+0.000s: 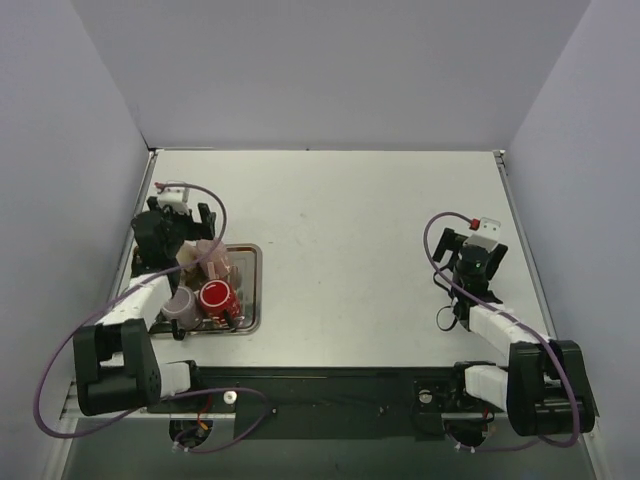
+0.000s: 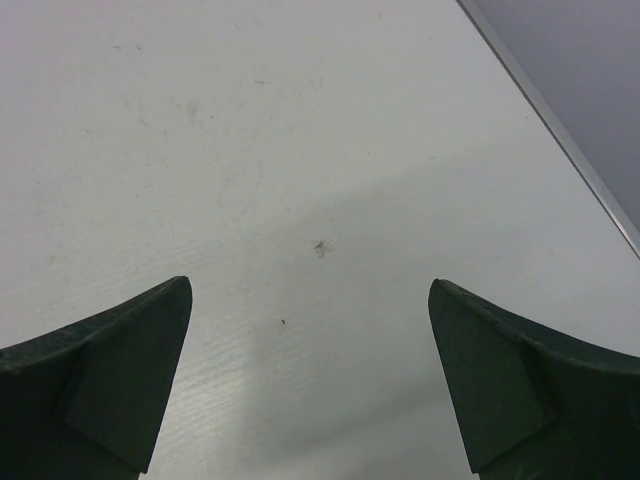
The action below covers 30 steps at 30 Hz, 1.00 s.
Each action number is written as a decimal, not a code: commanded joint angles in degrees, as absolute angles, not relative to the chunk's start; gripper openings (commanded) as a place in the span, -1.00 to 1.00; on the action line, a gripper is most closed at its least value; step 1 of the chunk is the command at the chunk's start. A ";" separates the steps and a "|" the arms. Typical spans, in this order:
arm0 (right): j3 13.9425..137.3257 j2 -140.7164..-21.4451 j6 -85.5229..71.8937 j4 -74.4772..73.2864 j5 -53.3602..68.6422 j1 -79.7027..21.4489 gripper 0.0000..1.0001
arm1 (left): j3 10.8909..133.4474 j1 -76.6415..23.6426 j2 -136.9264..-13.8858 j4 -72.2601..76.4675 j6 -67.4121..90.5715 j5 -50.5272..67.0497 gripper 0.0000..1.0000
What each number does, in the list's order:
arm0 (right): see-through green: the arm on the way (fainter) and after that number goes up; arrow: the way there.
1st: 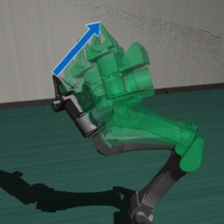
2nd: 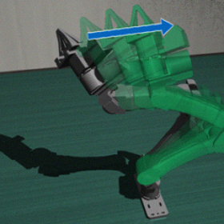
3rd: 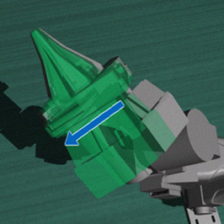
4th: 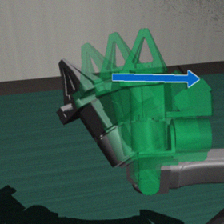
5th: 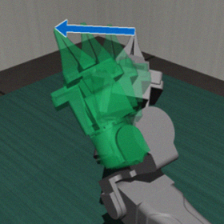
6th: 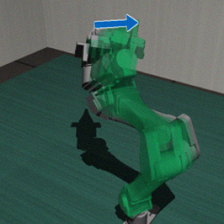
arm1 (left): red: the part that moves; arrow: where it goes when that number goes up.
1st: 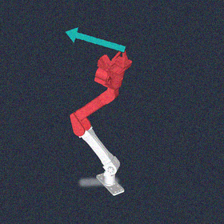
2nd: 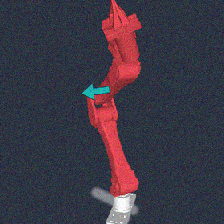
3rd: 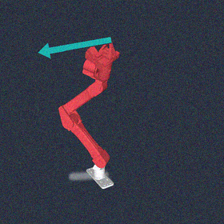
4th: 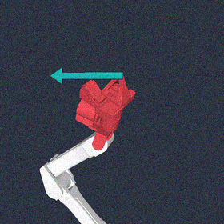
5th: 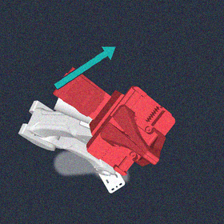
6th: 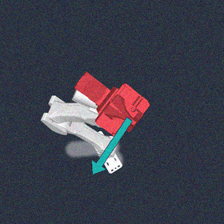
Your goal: Turn the mug right side up
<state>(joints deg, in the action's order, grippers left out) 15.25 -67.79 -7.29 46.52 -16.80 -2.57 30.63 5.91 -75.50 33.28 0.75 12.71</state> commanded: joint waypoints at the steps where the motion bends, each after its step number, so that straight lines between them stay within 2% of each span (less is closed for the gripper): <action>1: 19.34 -61.53 -9.05 37.54 -13.11 -3.78 1.00 | 46.70 8.52 -67.68 3.19 -12.79 33.72 0.94; 2: 19.51 -59.35 -9.31 37.27 -9.27 -3.69 1.00 | 49.72 8.44 -66.20 -4.75 -22.66 40.54 0.94; 3: 19.69 -58.37 -9.40 36.48 -7.31 -3.78 1.00 | 56.79 7.57 -65.83 -21.97 -27.64 42.95 0.94; 4: 20.12 -56.53 -9.75 35.17 -3.12 -3.87 1.00 | 60.17 6.69 -65.57 -30.59 -41.35 45.24 0.94; 5: 20.56 -55.82 -10.02 34.37 -1.42 -4.13 1.00 | 66.56 3.20 -65.65 -48.08 -47.66 44.31 0.95; 7: 21.62 -53.97 -10.11 32.09 3.85 -4.92 1.00 | 70.83 -6.56 -65.39 -64.77 -66.02 34.94 0.94; 9: 22.23 -52.56 -9.50 30.77 7.28 -6.24 1.00 | 68.49 -16.11 -63.73 -70.98 -69.59 19.85 0.92; 10: 22.67 -52.12 -8.80 30.07 8.69 -7.63 1.00 | 65.16 -22.18 -61.98 -71.71 -70.22 16.82 0.90; 13: 23.99 -52.20 -6.25 27.43 9.05 -10.89 1.00 | 56.97 -30.31 -58.11 -72.07 -74.43 5.83 0.86; 17: 25.31 -53.96 -4.83 25.05 9.76 -13.71 1.00 | 52.48 -36.20 -60.29 -74.80 -77.25 4.75 0.73; 20: 25.93 -55.80 -4.92 23.47 9.58 -13.89 1.00 | 47.83 -41.12 -60.55 -70.07 -78.57 1.86 0.65; 30: 25.75 -56.69 -5.45 22.85 9.84 -14.15 1.00 | 35.51 -41.75 -63.19 -51.36 -85.77 -12.46 0.21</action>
<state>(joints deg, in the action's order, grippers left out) 23.62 -56.90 -5.72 21.82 8.45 -13.61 37.89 -41.58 -62.87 -60.82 -80.75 -4.89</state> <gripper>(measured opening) 0.999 0.654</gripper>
